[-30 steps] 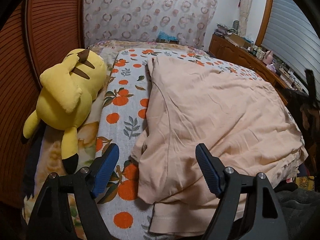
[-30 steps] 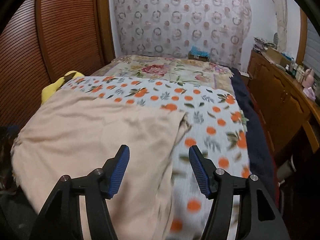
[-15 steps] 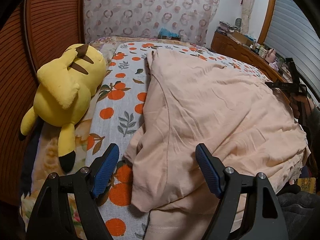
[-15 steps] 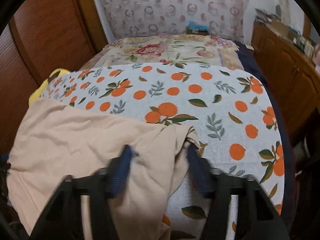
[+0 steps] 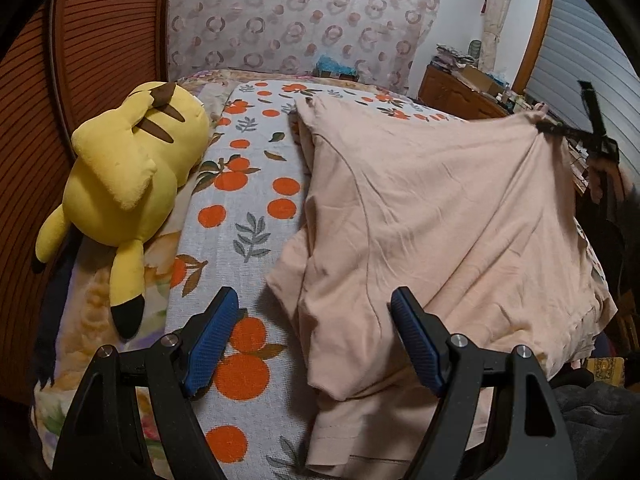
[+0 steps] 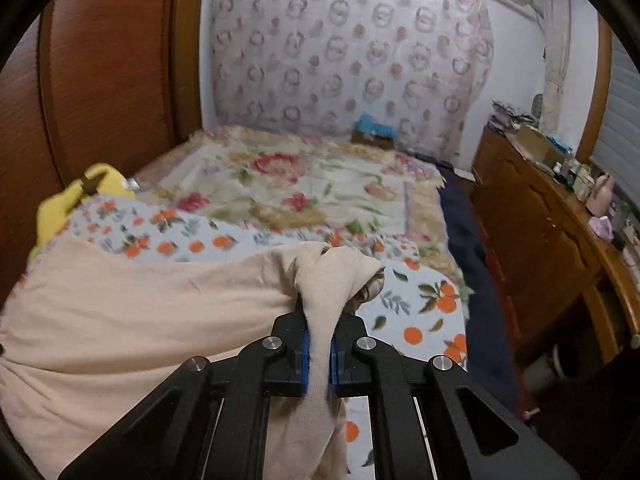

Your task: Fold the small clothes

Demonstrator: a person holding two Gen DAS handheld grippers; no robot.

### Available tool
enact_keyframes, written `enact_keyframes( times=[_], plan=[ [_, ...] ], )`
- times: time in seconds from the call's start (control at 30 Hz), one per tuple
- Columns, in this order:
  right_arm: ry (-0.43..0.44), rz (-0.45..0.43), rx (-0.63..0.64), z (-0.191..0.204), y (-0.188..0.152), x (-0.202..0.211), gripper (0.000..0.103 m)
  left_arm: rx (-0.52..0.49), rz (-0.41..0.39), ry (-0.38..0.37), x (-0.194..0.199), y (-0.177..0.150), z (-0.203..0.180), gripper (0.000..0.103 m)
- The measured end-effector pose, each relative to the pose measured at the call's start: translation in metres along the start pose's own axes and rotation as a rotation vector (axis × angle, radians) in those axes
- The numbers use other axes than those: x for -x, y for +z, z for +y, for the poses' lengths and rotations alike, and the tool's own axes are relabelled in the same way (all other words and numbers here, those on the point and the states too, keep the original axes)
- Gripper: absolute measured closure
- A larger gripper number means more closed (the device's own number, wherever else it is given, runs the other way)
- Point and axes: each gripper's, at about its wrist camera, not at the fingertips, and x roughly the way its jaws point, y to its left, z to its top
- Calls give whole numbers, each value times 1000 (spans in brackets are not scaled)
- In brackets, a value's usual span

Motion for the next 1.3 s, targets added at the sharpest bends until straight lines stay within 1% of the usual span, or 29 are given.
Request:
enact_keyframes(
  times=[0.03, 0.07, 0.1, 0.13, 0.17, 0.2, 0.27, 0.3, 0.47, 0.6, 0.67, 0.73, 0.83, 0.9, 0.93, 0.97, 1.03, 1.07, 1.1, 1.17, 1.3],
  plan=[
    [4, 26, 4, 4, -3, -7, 95, -1, 0, -3, 0, -1, 0, 24],
    [14, 44, 9, 8, -7, -11, 87, 0, 0, -9, 1, -1, 0, 25],
    [17, 56, 17, 11, -13, -15, 77, 1, 2, -14, 1, -1, -2, 31],
    [13, 63, 25, 15, -16, -17, 71, 1, 6, -20, 1, -2, -2, 35],
    [17, 67, 26, 14, -19, -18, 63, -2, 7, -22, 1, -3, -2, 37],
    [29, 70, 23, 16, -27, -11, 56, -5, 6, -24, 2, -3, -3, 43],
    [51, 75, 6, 14, -40, -6, 49, -6, 9, -34, 3, -4, -5, 49],
    [56, 77, 0, 13, -47, -2, 49, -7, 10, -37, 3, -5, -6, 52],
    [86, 78, -2, 9, -87, 36, 49, -10, 12, -38, 4, -6, -10, 53],
    [99, 89, 6, 4, -124, 79, 49, -6, 13, -41, 3, -6, -11, 53],
    [122, 98, -18, 2, -138, 100, 49, -9, 14, -36, 3, -6, -11, 53],
    [135, 104, -47, -1, -151, 111, 49, -10, 15, -33, 3, -6, -12, 53],
    [121, 112, -74, -7, -169, 132, 49, -10, 13, -26, 3, -5, -12, 53],
    [126, 122, -79, -6, -176, 142, 49, -19, 10, -19, 3, -6, -13, 53],
    [122, 127, -77, -6, -180, 145, 49, -23, 12, -23, 3, -6, -14, 58],
    [115, 132, -76, -3, -182, 149, 49, -21, 16, -40, 3, -6, -15, 71],
    [123, 136, -95, -3, -187, 152, 49, -17, 24, -63, 1, -5, -16, 81],
    [131, 134, -105, -2, -187, 151, 49, -19, 29, -75, 1, -5, -19, 90],
    [136, 132, -109, -2, -187, 152, 49, -21, 29, -88, 0, -5, -21, 94],
    [135, 127, -112, 0, -187, 152, 49, -34, 19, -105, 3, -1, -27, 96],
    [139, 114, -121, -1, -186, 149, 49, -74, -51, -155, 20, 20, -50, 96]
  ],
)
